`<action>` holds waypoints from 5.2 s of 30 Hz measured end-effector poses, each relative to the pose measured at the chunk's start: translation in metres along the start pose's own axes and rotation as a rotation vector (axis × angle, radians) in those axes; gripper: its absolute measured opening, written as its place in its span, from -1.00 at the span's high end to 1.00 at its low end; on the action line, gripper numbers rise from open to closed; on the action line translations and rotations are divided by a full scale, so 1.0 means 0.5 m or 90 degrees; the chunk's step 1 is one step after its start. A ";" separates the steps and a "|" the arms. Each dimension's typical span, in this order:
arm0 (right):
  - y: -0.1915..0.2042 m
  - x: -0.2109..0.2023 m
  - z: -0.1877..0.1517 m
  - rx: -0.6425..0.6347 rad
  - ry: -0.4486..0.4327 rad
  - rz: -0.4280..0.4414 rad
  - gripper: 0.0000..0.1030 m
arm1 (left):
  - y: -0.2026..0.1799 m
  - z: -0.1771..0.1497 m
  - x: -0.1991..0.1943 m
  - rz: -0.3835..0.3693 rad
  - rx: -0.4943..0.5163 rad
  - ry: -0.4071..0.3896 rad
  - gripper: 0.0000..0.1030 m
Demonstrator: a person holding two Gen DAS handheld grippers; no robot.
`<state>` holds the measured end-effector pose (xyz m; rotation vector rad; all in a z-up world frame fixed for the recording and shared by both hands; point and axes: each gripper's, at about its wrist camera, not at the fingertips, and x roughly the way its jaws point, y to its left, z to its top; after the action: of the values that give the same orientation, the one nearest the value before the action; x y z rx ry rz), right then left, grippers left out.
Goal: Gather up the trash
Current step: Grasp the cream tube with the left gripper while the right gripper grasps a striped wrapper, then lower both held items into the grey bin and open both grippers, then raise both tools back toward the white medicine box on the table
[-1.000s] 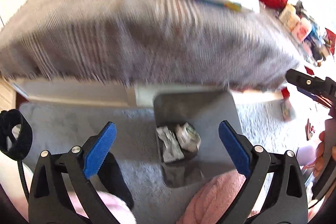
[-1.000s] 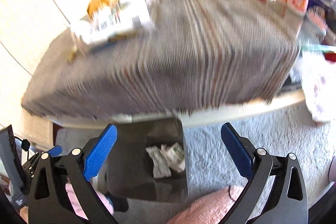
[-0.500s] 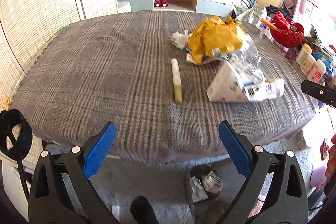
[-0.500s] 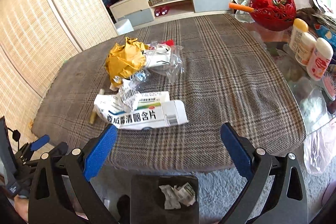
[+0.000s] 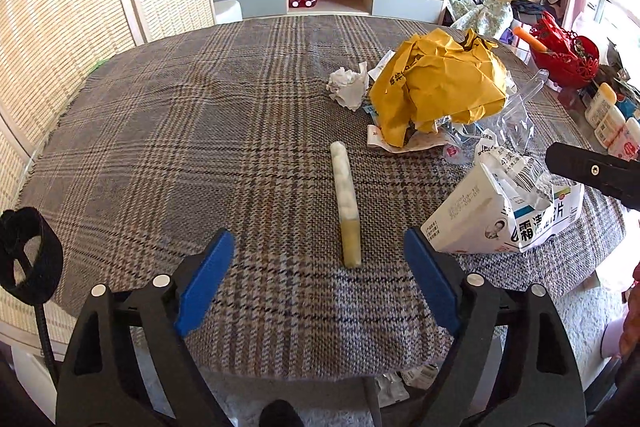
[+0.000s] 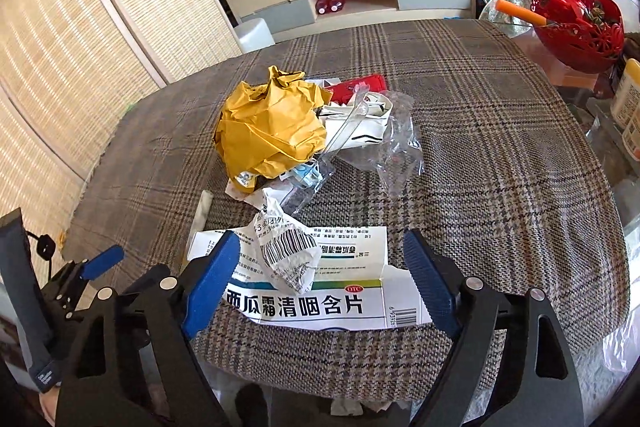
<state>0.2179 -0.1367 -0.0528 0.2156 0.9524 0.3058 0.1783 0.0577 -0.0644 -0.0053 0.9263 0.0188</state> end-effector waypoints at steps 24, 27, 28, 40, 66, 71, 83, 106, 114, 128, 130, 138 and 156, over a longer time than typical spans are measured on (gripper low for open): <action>0.027 0.075 -0.008 -0.051 0.041 0.015 0.61 | 0.001 0.009 0.098 -0.042 -0.003 0.045 0.59; 0.032 0.071 -0.010 -0.057 0.038 0.013 0.62 | -0.006 0.010 0.093 -0.043 0.007 0.043 0.77; 0.033 0.069 -0.010 -0.057 0.037 0.013 0.62 | -0.010 0.010 0.091 -0.041 0.013 0.040 0.77; 0.017 -0.016 -0.013 -0.051 -0.004 0.010 0.63 | -0.023 0.021 -0.008 -0.051 0.018 -0.026 0.78; -0.005 -0.259 -0.280 -0.085 -0.049 -0.032 0.63 | -0.159 -0.266 -0.244 -0.126 0.045 -0.030 0.77; -0.027 -0.247 -0.322 -0.070 -0.031 -0.033 0.63 | -0.180 -0.319 -0.211 -0.123 0.051 0.000 0.78; -0.075 -0.144 -0.425 -0.027 0.051 -0.028 0.63 | -0.206 -0.436 -0.099 -0.136 0.045 0.068 0.77; -0.096 -0.034 -0.505 0.024 0.130 -0.023 0.39 | -0.208 -0.475 -0.005 -0.132 0.044 0.136 0.64; -0.105 -0.043 -0.500 0.032 0.112 -0.043 -0.40 | -0.193 -0.473 -0.014 -0.116 0.031 0.121 -0.24; -0.121 -0.046 -0.492 0.049 0.104 -0.042 -0.93 | -0.168 -0.466 -0.021 -0.101 0.015 0.107 -0.84; -0.126 -0.050 -0.486 0.052 0.102 -0.039 -0.93 | -0.158 -0.462 -0.025 -0.104 0.002 0.103 -0.84; -0.149 -0.108 -0.413 0.075 0.042 -0.034 -0.93 | -0.125 -0.419 -0.057 -0.119 -0.048 0.087 -0.84; -0.088 -0.142 -0.056 -0.004 -0.085 -0.050 -0.93 | -0.105 -0.070 -0.112 -0.070 -0.009 -0.057 -0.84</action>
<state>0.1634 -0.2015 -0.0281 0.1893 0.8262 0.2192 0.1175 0.0038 -0.0409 -0.0689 0.8348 -0.0763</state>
